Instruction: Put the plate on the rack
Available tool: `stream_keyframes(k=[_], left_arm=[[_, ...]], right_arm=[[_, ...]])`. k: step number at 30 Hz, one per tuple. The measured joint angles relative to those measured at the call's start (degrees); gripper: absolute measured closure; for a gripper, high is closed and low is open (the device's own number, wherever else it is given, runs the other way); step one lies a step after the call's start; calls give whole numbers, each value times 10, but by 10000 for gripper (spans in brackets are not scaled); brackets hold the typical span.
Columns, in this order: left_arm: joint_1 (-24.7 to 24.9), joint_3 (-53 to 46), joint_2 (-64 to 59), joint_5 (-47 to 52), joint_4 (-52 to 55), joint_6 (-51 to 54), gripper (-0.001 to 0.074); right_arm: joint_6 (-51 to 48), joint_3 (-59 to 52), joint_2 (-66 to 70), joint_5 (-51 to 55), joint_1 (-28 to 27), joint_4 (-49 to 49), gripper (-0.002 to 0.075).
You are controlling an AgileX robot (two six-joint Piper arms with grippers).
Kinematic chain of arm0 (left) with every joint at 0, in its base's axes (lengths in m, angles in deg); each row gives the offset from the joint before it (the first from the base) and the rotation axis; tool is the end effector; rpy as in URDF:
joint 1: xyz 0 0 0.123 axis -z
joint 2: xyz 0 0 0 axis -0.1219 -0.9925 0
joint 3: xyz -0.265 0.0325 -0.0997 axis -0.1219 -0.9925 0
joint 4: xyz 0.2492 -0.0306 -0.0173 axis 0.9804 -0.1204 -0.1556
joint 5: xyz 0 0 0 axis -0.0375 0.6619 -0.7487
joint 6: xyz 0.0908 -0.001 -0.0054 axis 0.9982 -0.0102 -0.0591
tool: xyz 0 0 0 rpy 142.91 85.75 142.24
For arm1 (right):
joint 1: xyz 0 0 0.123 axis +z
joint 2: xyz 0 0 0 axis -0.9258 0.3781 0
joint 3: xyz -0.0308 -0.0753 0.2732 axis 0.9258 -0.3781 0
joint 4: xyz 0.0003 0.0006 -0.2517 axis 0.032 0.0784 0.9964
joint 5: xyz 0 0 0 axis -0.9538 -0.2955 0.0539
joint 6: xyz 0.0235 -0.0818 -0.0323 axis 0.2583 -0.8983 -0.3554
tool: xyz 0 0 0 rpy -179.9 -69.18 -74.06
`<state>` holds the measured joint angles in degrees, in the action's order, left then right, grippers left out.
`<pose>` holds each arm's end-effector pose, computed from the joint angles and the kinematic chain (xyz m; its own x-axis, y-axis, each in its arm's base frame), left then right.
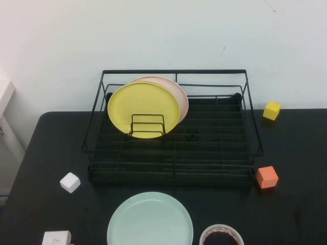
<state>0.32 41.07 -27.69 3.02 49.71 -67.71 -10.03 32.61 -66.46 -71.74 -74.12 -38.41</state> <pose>0.0547 -0.0072 0.2156 0.1277 -0.2965 -0.9465 0.1704 0.9466 -0.2735 0.0547 -0.0059 0.2145 0.1656 -0.1550 -0.9739 0.1321 0.9822 -0.1338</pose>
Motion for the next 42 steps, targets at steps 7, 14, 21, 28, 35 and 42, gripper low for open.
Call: stream_keyframes(k=[7, 14, 21, 28, 35, 42], left_arm=[[0, 0, 0, -132, 0, -1, 738], [0, 0, 2, -212, 0, -1, 738], [0, 59, 2, -137, -1, -16, 737], [0, 233, -53, 121, 1, -15, 738], [0, 286, -152, 296, 1, -20, 737], [0, 275, -195, 398, -39, -25, 737]], right_arm=[[-1, 0, 0, -136, 0, -11, 728], [5, 0, 0, -177, 0, -24, 728], [10, 72, 0, -119, 0, 19, 728], [26, 274, 66, 158, 0, 62, 728], [-56, 356, 253, 367, 16, -43, 728], [-384, 356, 479, 474, 20, -364, 728]])
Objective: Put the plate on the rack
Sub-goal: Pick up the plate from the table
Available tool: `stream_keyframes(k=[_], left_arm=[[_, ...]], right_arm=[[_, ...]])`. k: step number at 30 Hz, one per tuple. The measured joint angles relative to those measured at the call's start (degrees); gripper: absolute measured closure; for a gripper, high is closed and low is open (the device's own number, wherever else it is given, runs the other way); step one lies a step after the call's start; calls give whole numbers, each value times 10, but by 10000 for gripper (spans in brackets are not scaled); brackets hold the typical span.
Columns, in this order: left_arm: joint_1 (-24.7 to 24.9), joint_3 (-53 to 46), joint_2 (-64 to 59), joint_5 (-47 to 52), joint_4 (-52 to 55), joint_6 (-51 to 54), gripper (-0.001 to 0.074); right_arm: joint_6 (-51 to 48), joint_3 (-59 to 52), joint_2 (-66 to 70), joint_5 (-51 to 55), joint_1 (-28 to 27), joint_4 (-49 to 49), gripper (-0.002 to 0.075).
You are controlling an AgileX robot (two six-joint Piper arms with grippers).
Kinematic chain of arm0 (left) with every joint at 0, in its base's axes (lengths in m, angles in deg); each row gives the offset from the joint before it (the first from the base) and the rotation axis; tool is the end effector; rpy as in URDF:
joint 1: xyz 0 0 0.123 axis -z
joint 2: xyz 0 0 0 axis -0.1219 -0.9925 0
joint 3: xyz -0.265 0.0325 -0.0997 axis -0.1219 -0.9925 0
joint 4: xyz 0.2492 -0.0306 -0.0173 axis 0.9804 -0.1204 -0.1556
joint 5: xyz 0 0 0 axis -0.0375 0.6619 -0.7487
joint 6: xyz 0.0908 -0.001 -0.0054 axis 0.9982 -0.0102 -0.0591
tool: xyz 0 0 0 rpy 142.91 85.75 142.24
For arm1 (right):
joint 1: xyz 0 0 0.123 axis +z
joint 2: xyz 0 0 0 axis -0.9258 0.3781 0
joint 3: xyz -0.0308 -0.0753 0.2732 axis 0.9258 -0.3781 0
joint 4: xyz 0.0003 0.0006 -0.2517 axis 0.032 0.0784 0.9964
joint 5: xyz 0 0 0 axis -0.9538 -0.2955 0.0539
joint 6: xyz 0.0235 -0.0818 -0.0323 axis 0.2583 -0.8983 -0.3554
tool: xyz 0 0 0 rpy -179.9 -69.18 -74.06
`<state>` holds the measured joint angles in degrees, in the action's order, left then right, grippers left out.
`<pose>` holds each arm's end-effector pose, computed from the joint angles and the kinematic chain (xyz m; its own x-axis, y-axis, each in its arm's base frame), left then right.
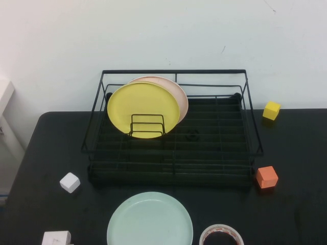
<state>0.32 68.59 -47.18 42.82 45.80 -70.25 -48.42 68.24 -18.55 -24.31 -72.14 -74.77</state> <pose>0.0688 -0.0121 0.2927 -0.4018 -0.3253 -0.8560 0.0094 0.9333 -0.3591 0.1505 0.0232 0.2847 -0.5968 -0.2266 -0.7697 -0.3961 0.9174 0.0371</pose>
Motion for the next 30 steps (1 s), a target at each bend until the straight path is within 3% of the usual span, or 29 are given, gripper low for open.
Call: stream_keyframes(k=[6, 15, 18, 22, 30], left_arm=[[0, -50, 0, 38, -69, -1, 737], [0, -64, 0, 16, -85, 2, 737], [0, -64, 0, 15, -89, 3, 737], [0, -64, 0, 13, -93, 3, 737], [0, -64, 0, 12, -97, 4, 737]], right_arm=[[-172, 0, 158, -13, 49, -194, 728], [-202, 8, 327, -216, 314, -299, 728], [-218, 31, 396, -253, 375, -307, 728], [-230, 87, 482, -258, 405, -310, 728], [-234, 193, 628, -257, 408, -311, 716]])
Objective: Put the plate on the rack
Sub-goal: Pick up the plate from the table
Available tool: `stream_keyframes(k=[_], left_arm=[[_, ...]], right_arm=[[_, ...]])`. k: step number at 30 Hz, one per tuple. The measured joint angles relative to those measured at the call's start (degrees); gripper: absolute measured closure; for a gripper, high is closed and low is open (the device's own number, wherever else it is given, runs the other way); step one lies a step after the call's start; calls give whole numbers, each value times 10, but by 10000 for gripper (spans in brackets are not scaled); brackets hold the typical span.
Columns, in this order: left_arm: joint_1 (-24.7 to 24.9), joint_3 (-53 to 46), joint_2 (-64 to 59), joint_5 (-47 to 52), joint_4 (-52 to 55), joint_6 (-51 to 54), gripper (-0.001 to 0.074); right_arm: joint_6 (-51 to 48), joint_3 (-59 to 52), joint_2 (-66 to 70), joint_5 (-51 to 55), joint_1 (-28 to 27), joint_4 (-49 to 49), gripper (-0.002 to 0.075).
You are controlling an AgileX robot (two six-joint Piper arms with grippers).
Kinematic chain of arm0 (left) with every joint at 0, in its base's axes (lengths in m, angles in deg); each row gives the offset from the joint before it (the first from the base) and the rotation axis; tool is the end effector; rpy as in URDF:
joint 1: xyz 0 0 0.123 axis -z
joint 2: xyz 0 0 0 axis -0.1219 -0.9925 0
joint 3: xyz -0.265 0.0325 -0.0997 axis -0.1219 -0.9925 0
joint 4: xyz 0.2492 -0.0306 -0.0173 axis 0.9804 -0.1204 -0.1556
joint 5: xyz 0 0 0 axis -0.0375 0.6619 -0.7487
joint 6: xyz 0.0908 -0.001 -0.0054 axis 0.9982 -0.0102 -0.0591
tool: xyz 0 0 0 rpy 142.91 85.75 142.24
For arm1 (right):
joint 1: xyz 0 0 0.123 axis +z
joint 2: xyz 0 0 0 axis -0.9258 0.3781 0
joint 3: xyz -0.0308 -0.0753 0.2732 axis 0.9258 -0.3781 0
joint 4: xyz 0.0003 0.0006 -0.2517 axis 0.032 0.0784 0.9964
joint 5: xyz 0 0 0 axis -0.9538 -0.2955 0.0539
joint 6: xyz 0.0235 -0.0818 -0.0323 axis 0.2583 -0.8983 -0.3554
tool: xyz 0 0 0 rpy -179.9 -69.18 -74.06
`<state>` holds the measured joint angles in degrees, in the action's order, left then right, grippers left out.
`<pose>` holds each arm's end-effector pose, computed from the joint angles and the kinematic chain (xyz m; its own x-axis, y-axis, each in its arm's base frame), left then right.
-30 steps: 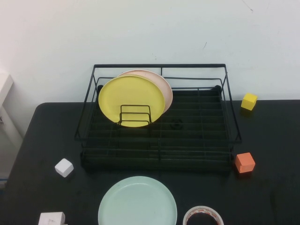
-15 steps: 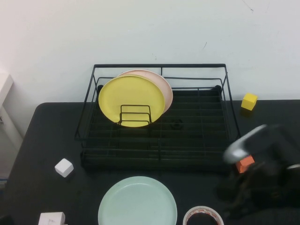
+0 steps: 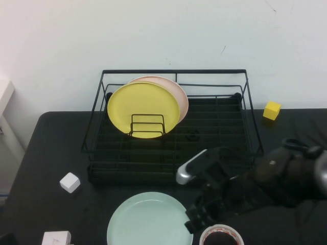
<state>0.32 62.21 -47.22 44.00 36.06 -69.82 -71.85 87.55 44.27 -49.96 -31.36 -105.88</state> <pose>0.0694 -0.0212 0.2560 -0.5347 -0.4231 -0.7315 -0.0244 0.8730 -0.4872 0.2703 0.2271 0.1179 -0.6458 -0.5385 -0.5413 -0.7142 0.6767 0.1789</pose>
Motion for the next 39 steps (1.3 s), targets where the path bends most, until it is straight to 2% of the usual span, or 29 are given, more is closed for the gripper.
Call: stream_keyframes(k=[2, 5, 10, 13, 19, 22, 24, 26, 31, 33, 39], left_arm=[[0, 0, 0, 0, -1, 0, 737], [0, 0, 0, 0, -2, 0, 737], [0, 0, 0, 0, -2, 2, 737], [0, 0, 0, 0, -2, 3, 737], [0, 0, 0, 0, -4, 4, 737], [0, 0, 0, 0, -4, 4, 737], [0, 0, 0, -1, -4, 4, 737], [0, 0, 0, -1, -4, 4, 737], [0, 0, 0, -3, -5, 5, 737], [0, 0, 0, -4, -5, 5, 737], [0, 0, 0, -5, -17, 5, 737]], right_arm=[[0, 20, 26, 9, 0, 0, 682], [15, 49, 62, 19, 0, 1, 581], [50, 79, 110, 24, -4, 2, 356], [60, 85, 128, 24, -11, 2, 309], [65, 86, 161, 37, -20, 2, 291], [65, 87, 172, 48, -22, 2, 300], [56, 87, 173, 51, -22, 3, 338], [43, 87, 173, 51, -22, 3, 409], [34, 87, 173, 42, -22, 4, 658], [31, 88, 173, 38, -22, 4, 696], [28, 89, 173, 34, -22, 4, 717]])
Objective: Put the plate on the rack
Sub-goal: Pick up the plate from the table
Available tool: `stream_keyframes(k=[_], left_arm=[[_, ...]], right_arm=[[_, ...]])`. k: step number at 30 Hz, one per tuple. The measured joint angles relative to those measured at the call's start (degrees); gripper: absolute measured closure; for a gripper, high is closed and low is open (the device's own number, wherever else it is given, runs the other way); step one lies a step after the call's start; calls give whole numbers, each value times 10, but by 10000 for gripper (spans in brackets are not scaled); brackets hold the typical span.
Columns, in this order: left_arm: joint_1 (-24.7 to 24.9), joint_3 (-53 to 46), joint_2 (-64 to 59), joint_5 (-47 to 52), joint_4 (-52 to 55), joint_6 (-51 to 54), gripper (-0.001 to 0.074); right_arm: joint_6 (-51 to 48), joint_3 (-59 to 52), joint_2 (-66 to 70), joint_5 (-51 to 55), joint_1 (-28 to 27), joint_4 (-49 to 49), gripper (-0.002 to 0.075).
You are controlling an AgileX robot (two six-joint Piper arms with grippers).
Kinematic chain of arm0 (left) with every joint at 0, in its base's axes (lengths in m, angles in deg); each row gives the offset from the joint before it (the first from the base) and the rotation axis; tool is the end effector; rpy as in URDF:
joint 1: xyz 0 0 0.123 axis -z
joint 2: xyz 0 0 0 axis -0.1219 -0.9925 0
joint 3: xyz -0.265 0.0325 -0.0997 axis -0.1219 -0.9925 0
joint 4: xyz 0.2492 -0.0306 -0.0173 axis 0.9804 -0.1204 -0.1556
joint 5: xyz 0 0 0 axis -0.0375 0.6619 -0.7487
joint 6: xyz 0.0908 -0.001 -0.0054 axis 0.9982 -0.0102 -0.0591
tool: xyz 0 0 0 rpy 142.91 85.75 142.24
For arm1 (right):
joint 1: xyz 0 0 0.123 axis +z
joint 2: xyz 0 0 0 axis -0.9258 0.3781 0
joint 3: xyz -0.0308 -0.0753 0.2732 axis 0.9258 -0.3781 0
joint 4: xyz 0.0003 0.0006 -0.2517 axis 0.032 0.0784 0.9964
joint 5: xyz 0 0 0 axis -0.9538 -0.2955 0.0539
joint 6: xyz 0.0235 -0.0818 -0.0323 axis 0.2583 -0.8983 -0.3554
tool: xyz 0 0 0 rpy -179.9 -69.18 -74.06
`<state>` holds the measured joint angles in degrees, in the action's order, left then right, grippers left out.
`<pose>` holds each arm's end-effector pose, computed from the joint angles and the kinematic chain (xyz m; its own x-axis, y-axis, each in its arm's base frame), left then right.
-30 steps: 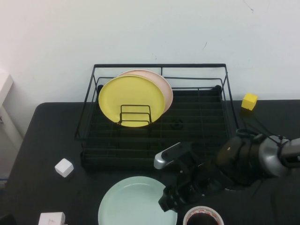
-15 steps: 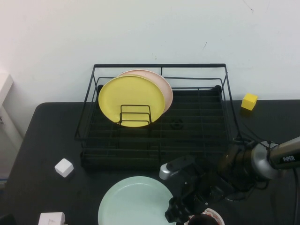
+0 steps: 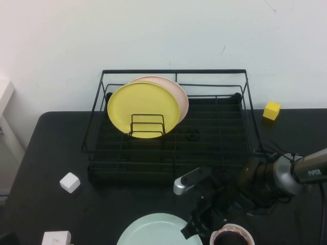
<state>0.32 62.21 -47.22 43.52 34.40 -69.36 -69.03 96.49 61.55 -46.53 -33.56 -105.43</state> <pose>0.0695 -0.0225 0.2570 -0.5321 -0.4374 -0.7250 -0.0170 0.8616 -0.5073 0.2982 0.2354 0.0382 -0.7549 -0.5335 -0.3815 -0.6425 0.7183 0.2668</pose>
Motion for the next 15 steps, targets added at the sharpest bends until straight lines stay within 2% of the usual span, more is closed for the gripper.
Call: stream_keyframes(k=[10, 15], left_arm=[[0, 0, 0, 0, -7, 0, 738], [0, 0, 0, 22, -133, 2, 736]], right_arm=[[-19, 0, -72, 14, 0, 1, 717], [-25, 0, -151, 53, 7, 11, 717]])
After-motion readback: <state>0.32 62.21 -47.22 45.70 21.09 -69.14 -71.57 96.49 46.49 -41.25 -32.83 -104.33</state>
